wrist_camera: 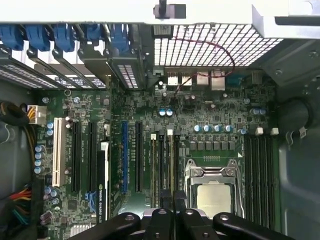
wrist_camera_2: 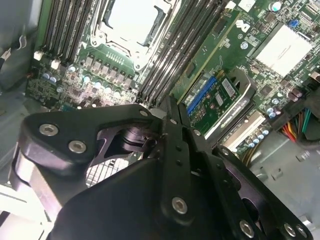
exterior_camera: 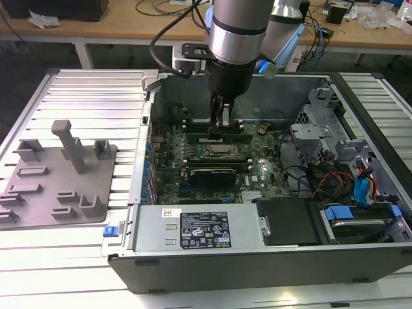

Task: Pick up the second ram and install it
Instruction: 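Insert the second ram into the second slot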

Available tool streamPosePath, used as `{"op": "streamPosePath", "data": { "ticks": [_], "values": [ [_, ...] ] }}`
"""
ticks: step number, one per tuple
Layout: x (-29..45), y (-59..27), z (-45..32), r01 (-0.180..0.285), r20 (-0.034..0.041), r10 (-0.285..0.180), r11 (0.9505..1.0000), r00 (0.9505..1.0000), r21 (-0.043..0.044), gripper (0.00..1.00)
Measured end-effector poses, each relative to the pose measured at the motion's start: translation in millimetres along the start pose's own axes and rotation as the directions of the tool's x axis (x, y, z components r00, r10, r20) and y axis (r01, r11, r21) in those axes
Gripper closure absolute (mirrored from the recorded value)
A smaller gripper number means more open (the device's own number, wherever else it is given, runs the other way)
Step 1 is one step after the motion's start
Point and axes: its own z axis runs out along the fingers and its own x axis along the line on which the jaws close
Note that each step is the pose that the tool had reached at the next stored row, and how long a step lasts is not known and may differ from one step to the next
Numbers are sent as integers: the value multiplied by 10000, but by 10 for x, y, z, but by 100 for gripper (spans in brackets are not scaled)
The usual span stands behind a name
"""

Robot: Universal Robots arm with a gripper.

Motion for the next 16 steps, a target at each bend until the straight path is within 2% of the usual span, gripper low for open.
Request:
{"op": "streamPosePath", "data": {
  "ticks": [2,3,5,6,11,15,16],
  "values": [
    [0,-1,34,1,2,-1,9999,10000,128,90],
    [1,-1,53,4,2,-4,9998,10000,220,90],
    [2,1,79,5,3,-5,9996,10000,289,90],
    [3,8,115,6,3,-6,9995,10000,322,90],
    [5,16,243,7,4,-7,9995,10000,329,90],
    [0,13,298,5,3,-5,9995,10000,328,90],
    [-3,10,339,5,3,-5,9995,10000,328,90]
  ]
}}
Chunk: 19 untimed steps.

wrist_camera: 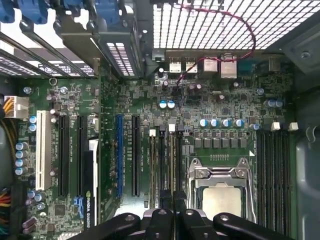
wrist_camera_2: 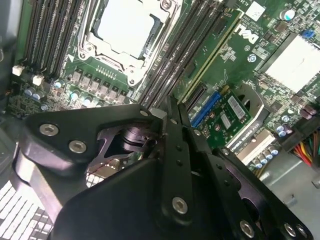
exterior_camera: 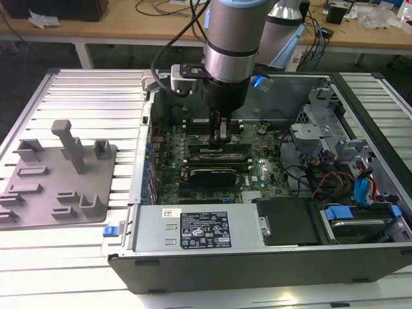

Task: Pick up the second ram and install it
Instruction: 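Insert the second ram into the second slot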

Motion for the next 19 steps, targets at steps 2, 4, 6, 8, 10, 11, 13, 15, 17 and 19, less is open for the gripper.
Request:
{"op": "streamPosePath", "data": {
  "ticks": [2,4,6,8,10,11,13,15,17,19],
  "values": [
    [-12,-2,36,0,0,0,10000,10000,0,90],
    [-14,-4,91,-6,2,6,10000,10000,1,90],
    [-14,-5,118,-15,3,15,10000,10000,1,90],
    [-13,-6,141,-274,12,274,9996,9996,3,90],
    [-14,-7,153,-323,28,322,9995,9995,11,90],
    [-13,-7,169,-312,35,311,9995,9995,61,90],
    [-13,-8,180,-244,34,244,9997,9997,99,90],
    [-13,-8,183,-141,30,140,9999,9999,100,90],
    [-14,-6,202,-47,30,47,9999,10000,105,90],
    [-13,-6,212,-161,29,161,9998,9999,105,90]
  ]
}}
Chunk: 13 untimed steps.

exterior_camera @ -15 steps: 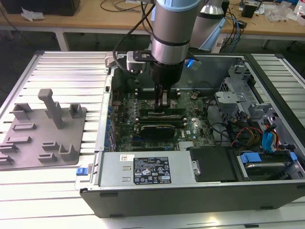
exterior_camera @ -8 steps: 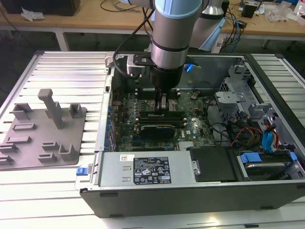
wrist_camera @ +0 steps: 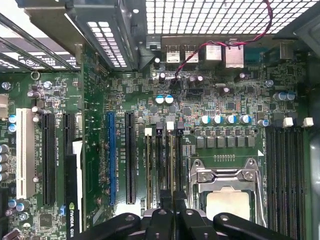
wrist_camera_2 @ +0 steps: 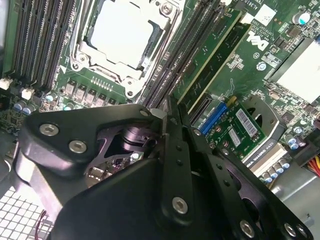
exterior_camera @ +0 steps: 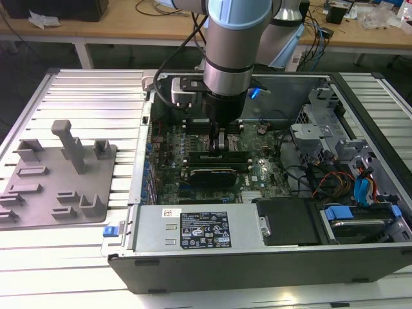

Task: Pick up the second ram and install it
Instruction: 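Insert the second ram into the second slot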

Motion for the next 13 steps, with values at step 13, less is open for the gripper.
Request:
{"op": "streamPosePath", "data": {
  "ticks": [13],
  "values": [
    [-12,9,57,-48,5,48,10000,10000,4,90]
  ]
}}
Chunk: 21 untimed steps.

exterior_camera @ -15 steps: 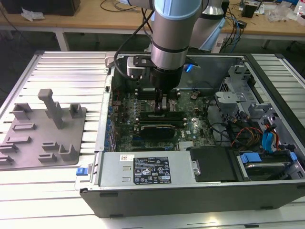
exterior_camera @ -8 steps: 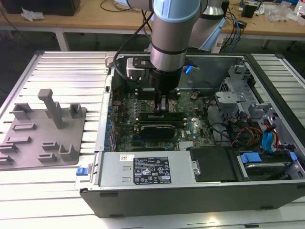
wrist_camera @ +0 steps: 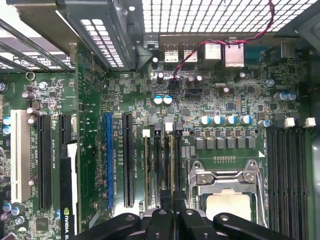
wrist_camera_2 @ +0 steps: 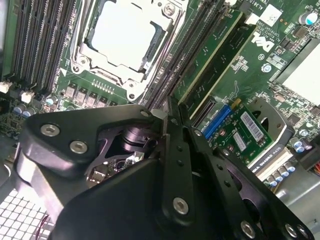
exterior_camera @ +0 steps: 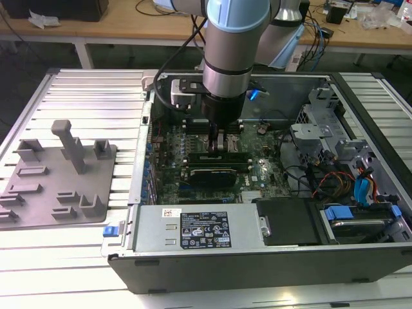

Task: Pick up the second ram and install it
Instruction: 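Insert the second ram into the second slot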

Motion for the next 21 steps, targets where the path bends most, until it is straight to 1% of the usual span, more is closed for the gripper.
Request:
{"op": "streamPosePath", "data": {
  "ticks": [11,13,16,17,19,21],
  "values": [
    [0,-2,9,0,-1,0,10000,10000,-1,90],
    [0,-1,9,117,-4,-117,9999,9999,-2,90],
    [-1,-2,6,119,3,-119,9999,9999,0,90],
    [0,-1,3,119,10,-119,9999,9999,-3,90],
    [0,-1,0,121,66,-121,9999,9999,-3,90],
    [14,-2,-1,123,76,-123,9999,9999,-4,90]
  ]
}}
